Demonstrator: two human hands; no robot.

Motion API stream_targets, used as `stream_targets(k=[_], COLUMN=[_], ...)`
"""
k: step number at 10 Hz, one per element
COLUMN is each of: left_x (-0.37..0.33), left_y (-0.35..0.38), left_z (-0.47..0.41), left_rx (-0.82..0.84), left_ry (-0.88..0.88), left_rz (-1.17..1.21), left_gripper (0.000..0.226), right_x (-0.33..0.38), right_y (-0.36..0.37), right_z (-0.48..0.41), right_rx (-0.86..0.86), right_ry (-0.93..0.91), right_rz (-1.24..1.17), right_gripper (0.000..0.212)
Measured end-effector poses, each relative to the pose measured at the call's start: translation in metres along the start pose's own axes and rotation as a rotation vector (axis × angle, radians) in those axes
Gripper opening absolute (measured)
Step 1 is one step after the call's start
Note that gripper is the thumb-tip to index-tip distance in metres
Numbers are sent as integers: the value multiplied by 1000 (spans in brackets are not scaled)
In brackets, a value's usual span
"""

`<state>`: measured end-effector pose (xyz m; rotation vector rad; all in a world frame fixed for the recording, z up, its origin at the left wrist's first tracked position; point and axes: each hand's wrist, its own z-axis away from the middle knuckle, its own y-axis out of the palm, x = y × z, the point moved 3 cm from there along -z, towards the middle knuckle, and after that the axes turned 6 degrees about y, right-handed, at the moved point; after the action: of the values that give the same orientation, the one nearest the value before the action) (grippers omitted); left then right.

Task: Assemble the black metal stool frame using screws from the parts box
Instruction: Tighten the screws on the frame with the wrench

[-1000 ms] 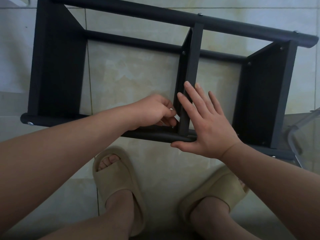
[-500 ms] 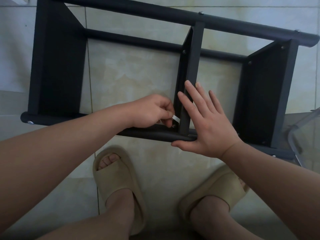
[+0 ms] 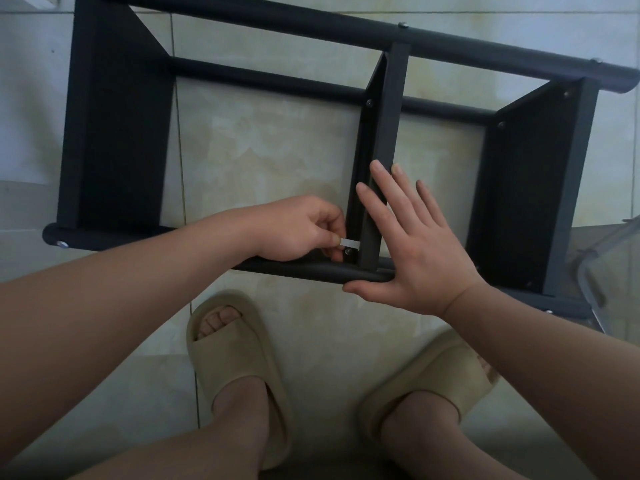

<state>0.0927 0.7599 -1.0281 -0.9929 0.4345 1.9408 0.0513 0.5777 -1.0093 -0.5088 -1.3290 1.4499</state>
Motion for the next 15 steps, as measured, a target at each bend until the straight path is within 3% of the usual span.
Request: stream_targets(k=[4,8,9,10,11,15], left_x=[3,-10,-10,-9,-8,-11], left_y=[6,-11,-5,5,9,9], left_z=[1,2,-1,-2,-3,-5], left_rx=[91,-87,-123,-149,-161,-309], left_ry=[-56,39,-7,-118,-183,-123], left_rz=[-157,-349,-140,251,435,440], left_gripper=[14,9,15,13,10,14], right_x=[0,0,1,0,0,-1], right_y=[1,0,0,-1,0,2], right_z=[0,0,0,0,0,0], right_rx=[2,7,7,6,13,-10], right_ry=[0,1,-2,-2,-1,-3], right_rz=[1,-11,-10,-9,-4,-15], right_gripper=[113,112,111,111,111,111])
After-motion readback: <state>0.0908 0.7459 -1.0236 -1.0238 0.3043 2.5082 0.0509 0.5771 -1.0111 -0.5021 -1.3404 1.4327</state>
